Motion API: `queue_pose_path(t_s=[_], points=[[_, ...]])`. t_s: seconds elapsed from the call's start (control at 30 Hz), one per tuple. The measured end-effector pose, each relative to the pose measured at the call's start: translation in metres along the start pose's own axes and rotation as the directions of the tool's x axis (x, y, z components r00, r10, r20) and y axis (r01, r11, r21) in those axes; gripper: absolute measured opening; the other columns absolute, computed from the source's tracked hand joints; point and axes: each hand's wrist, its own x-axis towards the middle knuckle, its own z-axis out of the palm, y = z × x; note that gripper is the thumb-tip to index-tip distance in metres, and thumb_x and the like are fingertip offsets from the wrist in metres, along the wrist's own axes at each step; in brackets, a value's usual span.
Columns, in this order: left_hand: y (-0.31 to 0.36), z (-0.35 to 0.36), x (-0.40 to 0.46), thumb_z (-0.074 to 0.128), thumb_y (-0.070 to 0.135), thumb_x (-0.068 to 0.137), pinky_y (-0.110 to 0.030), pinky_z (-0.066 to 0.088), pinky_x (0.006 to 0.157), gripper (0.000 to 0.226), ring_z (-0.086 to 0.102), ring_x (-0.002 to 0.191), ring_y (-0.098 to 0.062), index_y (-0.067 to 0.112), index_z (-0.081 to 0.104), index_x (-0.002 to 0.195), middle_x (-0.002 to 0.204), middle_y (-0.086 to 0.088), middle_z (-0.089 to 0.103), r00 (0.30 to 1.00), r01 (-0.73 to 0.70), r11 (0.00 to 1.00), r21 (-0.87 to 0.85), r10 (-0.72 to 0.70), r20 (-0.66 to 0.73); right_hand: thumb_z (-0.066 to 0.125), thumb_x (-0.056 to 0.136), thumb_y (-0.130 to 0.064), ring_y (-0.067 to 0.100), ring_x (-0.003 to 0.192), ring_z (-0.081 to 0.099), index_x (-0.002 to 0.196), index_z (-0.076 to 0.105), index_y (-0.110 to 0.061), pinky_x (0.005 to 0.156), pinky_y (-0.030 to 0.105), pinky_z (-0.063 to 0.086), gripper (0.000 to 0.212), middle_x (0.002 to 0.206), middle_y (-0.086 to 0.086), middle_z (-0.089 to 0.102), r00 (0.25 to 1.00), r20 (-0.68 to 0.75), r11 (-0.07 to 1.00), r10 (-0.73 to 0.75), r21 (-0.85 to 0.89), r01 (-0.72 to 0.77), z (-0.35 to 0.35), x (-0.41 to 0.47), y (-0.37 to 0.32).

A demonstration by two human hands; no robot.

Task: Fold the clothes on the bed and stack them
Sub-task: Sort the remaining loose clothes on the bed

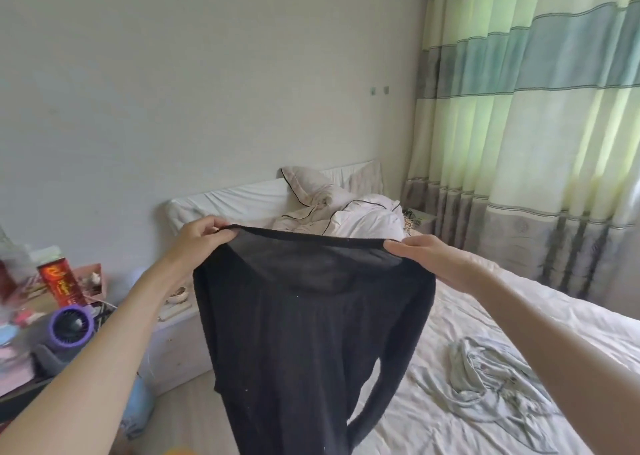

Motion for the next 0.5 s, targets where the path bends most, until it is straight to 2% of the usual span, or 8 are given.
queue_pose_path(t_s=[0.03, 0.1, 0.17, 0.2, 0.27, 0.37, 0.43, 0.5], points=[[-0.003, -0.005, 0.0, 0.068, 0.028, 0.086, -0.025, 0.04, 0.075, 0.011, 0.057, 0.083, -0.014, 0.017, 0.066, 0.088, 0.088, 0.0, 0.063, 1.0, 0.008, 1.0, 0.026, -0.008, 0.012, 0.071, 0.075, -0.051, 0.021, 0.065, 0.05, 0.059, 0.051, -0.014, 0.064, 0.032, 0.032, 0.046, 0.066, 0.005, 0.051, 0.998, 0.062, 1.0, -0.002, -0.027, 0.004, -0.003, -0.001, -0.001], [-0.008, -0.012, 0.0, 0.072, 0.033, 0.082, -0.026, 0.038, 0.073, 0.021, 0.055, 0.077, -0.012, 0.014, 0.064, 0.085, 0.081, 0.001, 0.061, 0.999, 0.015, 0.997, 0.08, -0.017, 0.031, 0.07, 0.078, -0.038, 0.016, 0.067, 0.059, 0.058, 0.062, -0.016, 0.064, 0.025, 0.042, 0.03, 0.069, 0.002, 0.06, 0.961, 0.276, 0.99, 0.007, 0.133, -0.046, -0.008, -0.003, -0.003], [-0.014, -0.015, 0.0, 0.074, 0.029, 0.08, -0.027, 0.039, 0.077, 0.02, 0.056, 0.081, -0.013, 0.012, 0.064, 0.085, 0.084, -0.002, 0.063, 0.997, 0.017, 0.993, 0.114, -0.026, 0.076, 0.064, 0.082, -0.018, 0.021, 0.078, 0.065, 0.072, 0.067, -0.003, 0.072, 0.028, 0.051, 0.018, 0.083, 0.011, 0.066, 0.916, 0.4, 0.95, -0.014, 0.291, -0.113, -0.015, -0.005, -0.005], [-0.016, -0.017, 0.0, 0.074, 0.025, 0.08, -0.028, 0.04, 0.081, 0.016, 0.058, 0.087, -0.015, 0.013, 0.065, 0.087, 0.09, -0.004, 0.065, 0.993, 0.017, 0.992, 0.127, -0.032, 0.116, 0.065, 0.08, -0.011, 0.024, 0.081, 0.064, 0.078, 0.062, 0.005, 0.075, 0.03, 0.05, 0.017, 0.087, 0.016, 0.064, 0.92, 0.392, 0.943, -0.023, 0.313, -0.109, -0.017, -0.004, -0.005], [-0.017, -0.018, 0.001, 0.07, 0.015, 0.084, -0.022, 0.047, 0.082, 0.01, 0.061, 0.093, -0.015, 0.015, 0.067, 0.093, 0.101, -0.006, 0.067, 0.972, 0.032, 0.994, 0.104, -0.055, 0.227, 0.064, 0.079, 0.0, 0.026, 0.082, 0.063, 0.086, 0.061, 0.011, 0.077, 0.031, 0.052, 0.013, 0.088, 0.019, 0.063, 0.972, 0.234, 0.956, -0.019, 0.29, -0.051, -0.018, -0.001, -0.003], [-0.02, -0.013, 0.001, 0.062, 0.004, 0.089, -0.009, 0.049, 0.069, 0.015, 0.062, 0.09, -0.009, 0.015, 0.066, 0.097, 0.103, -0.004, 0.067, 0.952, 0.035, 0.994, 0.104, -0.065, 0.3, 0.064, 0.084, 0.001, 0.025, 0.084, 0.062, 0.094, 0.069, 0.001, 0.081, 0.039, 0.052, 0.01, 0.086, 0.018, 0.067, 0.972, -0.219, 0.993, -0.089, 0.052, 0.102, -0.01, 0.007, 0.0], [-0.021, -0.005, 0.001, 0.06, 0.007, 0.091, -0.012, 0.047, 0.071, 0.011, 0.061, 0.09, -0.012, 0.012, 0.065, 0.099, 0.1, -0.003, 0.067, 0.98, 0.002, 0.989, 0.147, -0.031, 0.195, 0.068, 0.085, -0.008, 0.023, 0.088, 0.059, 0.095, 0.069, -0.007, 0.084, 0.04, 0.048, 0.01, 0.093, 0.016, 0.067, 0.899, -0.394, 0.98, -0.194, -0.128, 0.156, -0.001, 0.012, 0.001], [-0.023, 0.002, -0.001, 0.061, 0.013, 0.092, -0.019, 0.043, 0.072, 0.01, 0.059, 0.09, -0.015, 0.008, 0.064, 0.1, 0.095, -0.001, 0.065, 0.999, -0.034, 0.98, 0.197, 0.029, 0.03, 0.067, 0.087, -0.02, 0.017, 0.082, 0.055, 0.09, 0.066, -0.012, 0.071, 0.03, 0.039, 0.009, 0.084, 0.005, 0.064, 0.84, -0.463, 0.943, -0.282, -0.294, 0.154, 0.006, 0.011, 0.003]])
